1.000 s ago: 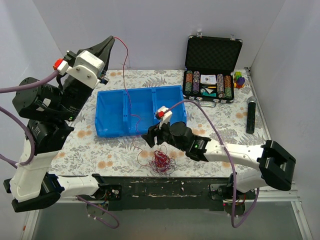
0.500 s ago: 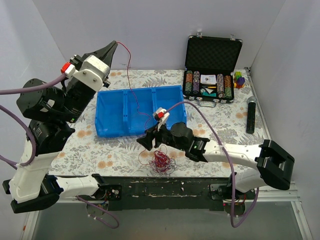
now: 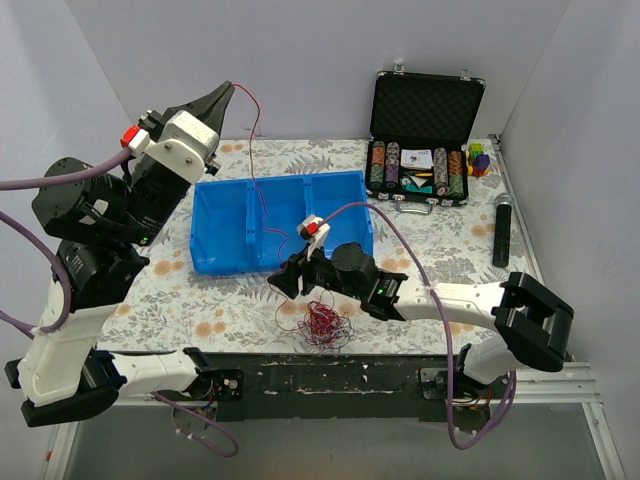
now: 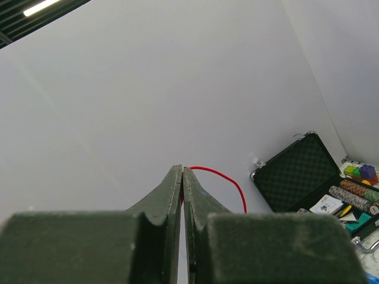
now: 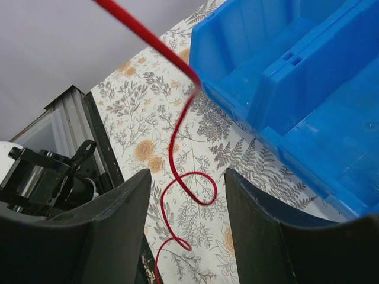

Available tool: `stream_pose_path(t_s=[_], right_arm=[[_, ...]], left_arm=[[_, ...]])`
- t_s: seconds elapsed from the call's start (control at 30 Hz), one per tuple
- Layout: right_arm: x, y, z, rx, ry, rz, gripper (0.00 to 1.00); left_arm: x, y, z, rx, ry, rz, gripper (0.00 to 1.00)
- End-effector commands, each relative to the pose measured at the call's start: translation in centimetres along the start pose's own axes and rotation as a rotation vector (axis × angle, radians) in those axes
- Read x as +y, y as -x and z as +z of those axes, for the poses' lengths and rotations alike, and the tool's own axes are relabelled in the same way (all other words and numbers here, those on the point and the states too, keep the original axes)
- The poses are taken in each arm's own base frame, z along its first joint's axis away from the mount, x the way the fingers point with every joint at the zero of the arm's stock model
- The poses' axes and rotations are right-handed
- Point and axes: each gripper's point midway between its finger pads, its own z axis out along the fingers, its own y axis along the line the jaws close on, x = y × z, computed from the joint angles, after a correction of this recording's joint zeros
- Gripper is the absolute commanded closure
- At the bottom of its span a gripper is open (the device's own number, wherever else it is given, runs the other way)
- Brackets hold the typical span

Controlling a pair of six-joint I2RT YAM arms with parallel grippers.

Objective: Untangle the cables

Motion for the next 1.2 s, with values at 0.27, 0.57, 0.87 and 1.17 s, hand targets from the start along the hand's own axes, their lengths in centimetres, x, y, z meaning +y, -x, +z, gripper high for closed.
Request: stream_pose_path(t_s=[0.27, 0.57, 0.87, 1.17], right_arm=[[1.7, 5.1, 1.4, -0.116, 0.034, -0.019, 0.97], [0.9, 9.6, -3.7, -0.198, -0.074, -0.085, 0.99], [1.1, 11.1, -6.6, -0.246, -0.091, -0.069, 0.99], [0.6, 12.0, -7.9, -0.272, -0.117, -0.082, 0.99]], left_arm=[[0.2, -0.1, -1.0, 0.013, -0.003, -0.022, 1.00], [-10.2, -11.8, -7.3, 0.327, -0.217, -0.261, 1.00], [-22.1, -20.2, -12.2, 0.627, -0.492, -0.528, 0.92], [-27.5, -22.6, -15.0, 0.670, -0.621, -0.674, 0.90]])
